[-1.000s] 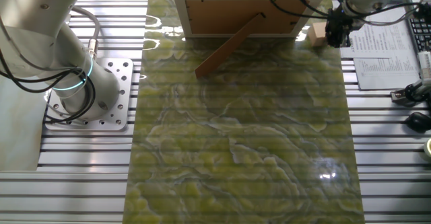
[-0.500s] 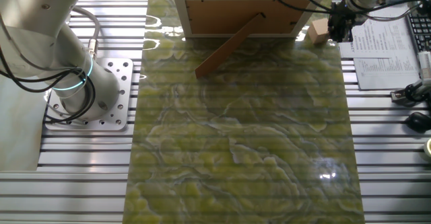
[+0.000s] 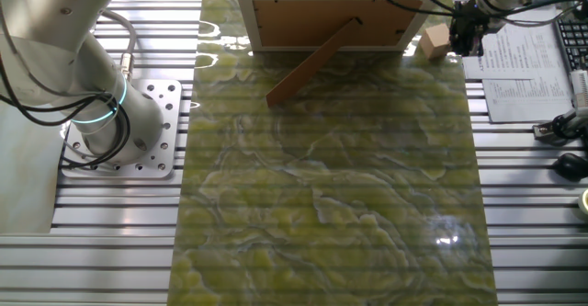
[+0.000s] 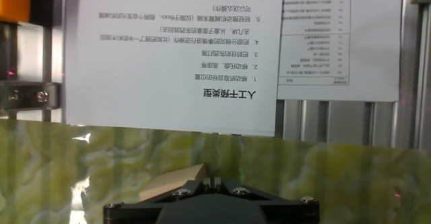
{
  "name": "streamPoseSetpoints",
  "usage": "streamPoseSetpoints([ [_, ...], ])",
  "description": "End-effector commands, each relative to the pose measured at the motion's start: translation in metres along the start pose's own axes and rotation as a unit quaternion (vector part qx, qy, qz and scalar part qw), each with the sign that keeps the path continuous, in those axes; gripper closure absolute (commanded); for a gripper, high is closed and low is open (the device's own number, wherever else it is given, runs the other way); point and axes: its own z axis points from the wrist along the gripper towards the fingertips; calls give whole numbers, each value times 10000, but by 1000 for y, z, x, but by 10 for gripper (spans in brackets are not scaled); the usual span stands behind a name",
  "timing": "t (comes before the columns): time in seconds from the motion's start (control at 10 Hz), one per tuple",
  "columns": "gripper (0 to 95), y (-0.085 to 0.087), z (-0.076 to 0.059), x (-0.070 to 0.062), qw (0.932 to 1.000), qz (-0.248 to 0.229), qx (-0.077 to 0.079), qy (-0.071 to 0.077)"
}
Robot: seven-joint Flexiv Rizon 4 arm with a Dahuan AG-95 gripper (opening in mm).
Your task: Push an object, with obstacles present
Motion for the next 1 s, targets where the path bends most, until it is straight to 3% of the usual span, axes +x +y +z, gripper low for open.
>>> streamPoseSetpoints([
  [0.1, 950, -3, 5, -3, 10000, 32, 43, -20],
  [0.4, 950, -14, 9, -11, 10000, -36, -3, -86],
  [0.6, 950, -13, 11, -13, 9999, -48, -69, -59],
  [0.7, 950, -11, 11, -13, 9999, -57, -148, -42],
  [0.8, 950, -6, 13, -11, 9984, -63, -554, 25],
  [1.0, 950, 0, 15, -7, 9980, -135, -607, 140],
])
